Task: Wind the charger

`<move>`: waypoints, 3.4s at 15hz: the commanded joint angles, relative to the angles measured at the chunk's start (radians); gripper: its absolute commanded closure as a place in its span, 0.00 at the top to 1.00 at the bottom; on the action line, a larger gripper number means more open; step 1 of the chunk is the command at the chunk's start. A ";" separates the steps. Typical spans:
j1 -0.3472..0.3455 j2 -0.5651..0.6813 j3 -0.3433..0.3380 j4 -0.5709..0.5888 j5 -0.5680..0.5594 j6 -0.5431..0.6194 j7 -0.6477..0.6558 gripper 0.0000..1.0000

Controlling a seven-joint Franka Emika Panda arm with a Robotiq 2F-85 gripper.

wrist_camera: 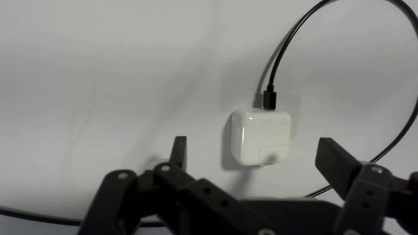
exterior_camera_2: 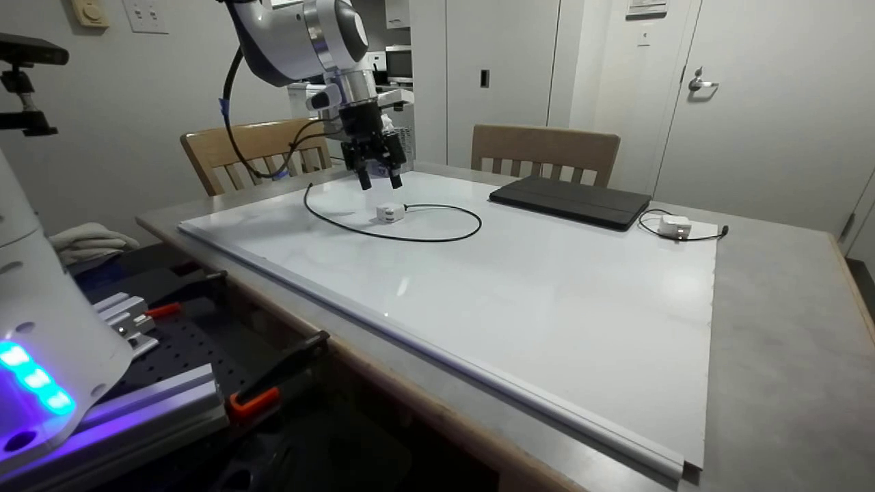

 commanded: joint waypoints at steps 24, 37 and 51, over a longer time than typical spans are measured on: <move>0.160 0.189 0.035 0.186 0.202 0.125 1.081 1.00; 0.243 0.184 0.056 0.195 0.221 0.023 1.513 1.00; 0.340 0.228 0.058 0.259 0.150 0.045 1.999 1.00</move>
